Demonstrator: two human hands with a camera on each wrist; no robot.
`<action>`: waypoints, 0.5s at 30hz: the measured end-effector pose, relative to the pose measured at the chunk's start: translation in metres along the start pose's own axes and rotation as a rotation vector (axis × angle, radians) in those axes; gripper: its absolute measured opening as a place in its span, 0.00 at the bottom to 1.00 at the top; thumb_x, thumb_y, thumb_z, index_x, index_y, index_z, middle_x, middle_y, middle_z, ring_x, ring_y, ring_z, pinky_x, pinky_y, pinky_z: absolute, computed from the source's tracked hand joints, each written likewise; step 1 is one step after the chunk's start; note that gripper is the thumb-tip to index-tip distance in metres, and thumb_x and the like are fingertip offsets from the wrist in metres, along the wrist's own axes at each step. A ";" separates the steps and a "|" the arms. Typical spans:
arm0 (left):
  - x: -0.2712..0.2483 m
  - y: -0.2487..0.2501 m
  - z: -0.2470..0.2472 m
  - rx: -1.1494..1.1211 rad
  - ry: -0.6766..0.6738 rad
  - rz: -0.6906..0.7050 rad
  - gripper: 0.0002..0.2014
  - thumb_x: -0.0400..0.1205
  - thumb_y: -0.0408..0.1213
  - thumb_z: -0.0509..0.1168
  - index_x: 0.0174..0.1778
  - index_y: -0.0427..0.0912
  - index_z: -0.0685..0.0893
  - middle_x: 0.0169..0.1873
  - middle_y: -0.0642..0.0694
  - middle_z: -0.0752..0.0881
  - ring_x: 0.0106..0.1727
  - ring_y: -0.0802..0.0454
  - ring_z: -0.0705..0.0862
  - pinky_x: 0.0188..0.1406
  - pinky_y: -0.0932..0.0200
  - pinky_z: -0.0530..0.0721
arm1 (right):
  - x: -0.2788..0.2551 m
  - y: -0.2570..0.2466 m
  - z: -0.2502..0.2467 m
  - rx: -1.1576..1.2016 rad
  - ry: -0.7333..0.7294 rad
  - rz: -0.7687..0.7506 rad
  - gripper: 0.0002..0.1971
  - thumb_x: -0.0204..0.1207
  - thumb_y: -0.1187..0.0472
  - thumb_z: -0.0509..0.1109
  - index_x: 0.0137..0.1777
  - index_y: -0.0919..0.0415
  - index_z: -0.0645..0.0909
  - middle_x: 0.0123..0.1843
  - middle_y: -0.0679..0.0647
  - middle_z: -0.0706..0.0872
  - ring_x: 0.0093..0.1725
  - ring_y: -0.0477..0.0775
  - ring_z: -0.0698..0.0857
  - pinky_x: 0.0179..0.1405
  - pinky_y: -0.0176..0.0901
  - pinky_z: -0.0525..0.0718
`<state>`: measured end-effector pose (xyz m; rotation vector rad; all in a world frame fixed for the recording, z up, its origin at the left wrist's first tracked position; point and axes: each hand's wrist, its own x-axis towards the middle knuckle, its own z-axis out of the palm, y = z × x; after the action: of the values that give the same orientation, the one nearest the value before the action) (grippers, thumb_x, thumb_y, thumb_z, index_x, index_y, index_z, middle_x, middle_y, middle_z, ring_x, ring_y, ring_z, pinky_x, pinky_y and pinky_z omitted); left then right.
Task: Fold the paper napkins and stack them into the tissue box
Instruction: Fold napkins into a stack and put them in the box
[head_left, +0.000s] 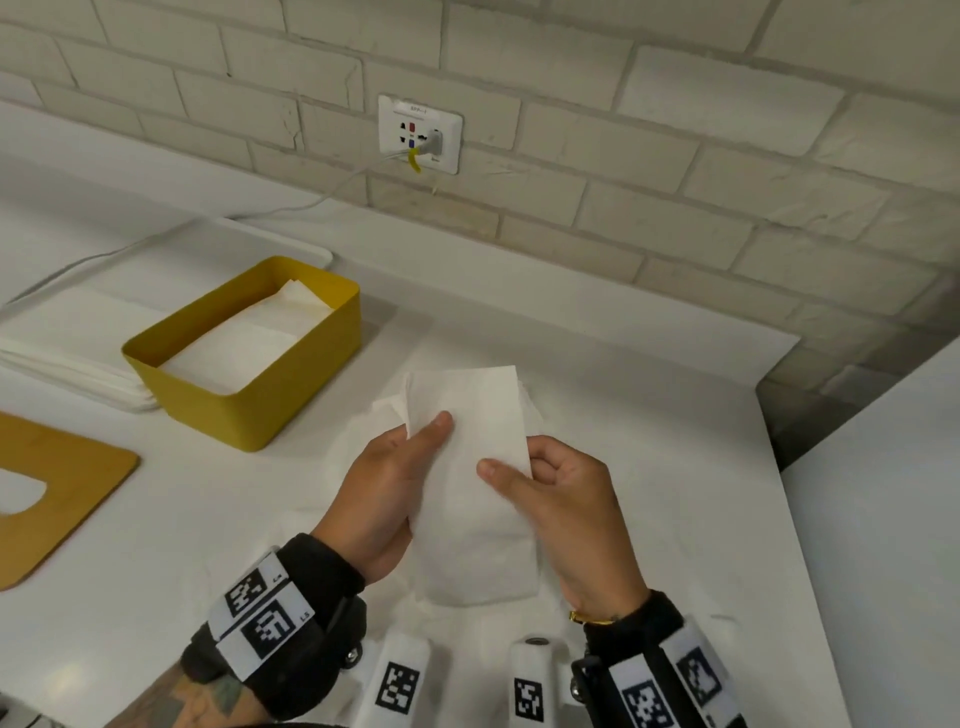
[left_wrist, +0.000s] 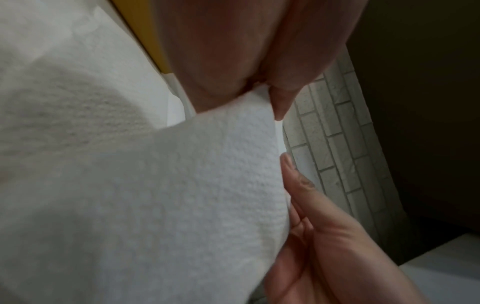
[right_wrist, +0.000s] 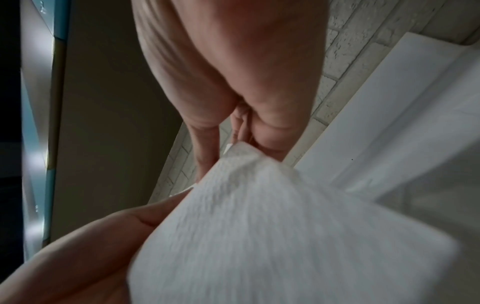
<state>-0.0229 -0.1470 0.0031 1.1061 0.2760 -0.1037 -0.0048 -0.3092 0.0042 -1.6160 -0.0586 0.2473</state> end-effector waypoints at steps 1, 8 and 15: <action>0.000 0.002 -0.002 -0.001 0.028 0.007 0.17 0.90 0.44 0.61 0.64 0.35 0.86 0.56 0.37 0.93 0.56 0.39 0.93 0.57 0.44 0.89 | -0.004 0.005 0.000 -0.014 -0.036 0.029 0.09 0.75 0.65 0.81 0.54 0.59 0.90 0.49 0.53 0.95 0.51 0.56 0.94 0.61 0.62 0.89; 0.007 0.019 -0.034 -0.078 0.154 0.086 0.14 0.90 0.42 0.60 0.66 0.41 0.86 0.57 0.41 0.93 0.54 0.45 0.93 0.48 0.49 0.92 | -0.022 0.019 -0.044 -0.263 -0.237 0.222 0.08 0.72 0.70 0.82 0.49 0.66 0.87 0.39 0.63 0.93 0.38 0.60 0.92 0.39 0.47 0.89; 0.006 0.020 -0.041 -0.121 0.185 0.119 0.14 0.90 0.41 0.62 0.69 0.45 0.84 0.58 0.45 0.93 0.57 0.46 0.93 0.48 0.48 0.92 | 0.064 0.011 -0.129 -0.744 0.166 0.233 0.13 0.72 0.56 0.82 0.54 0.58 0.87 0.51 0.55 0.91 0.49 0.54 0.90 0.47 0.41 0.85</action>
<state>-0.0197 -0.1009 0.0010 1.0104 0.3763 0.1202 0.0815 -0.4239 -0.0090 -2.3833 0.1877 0.2878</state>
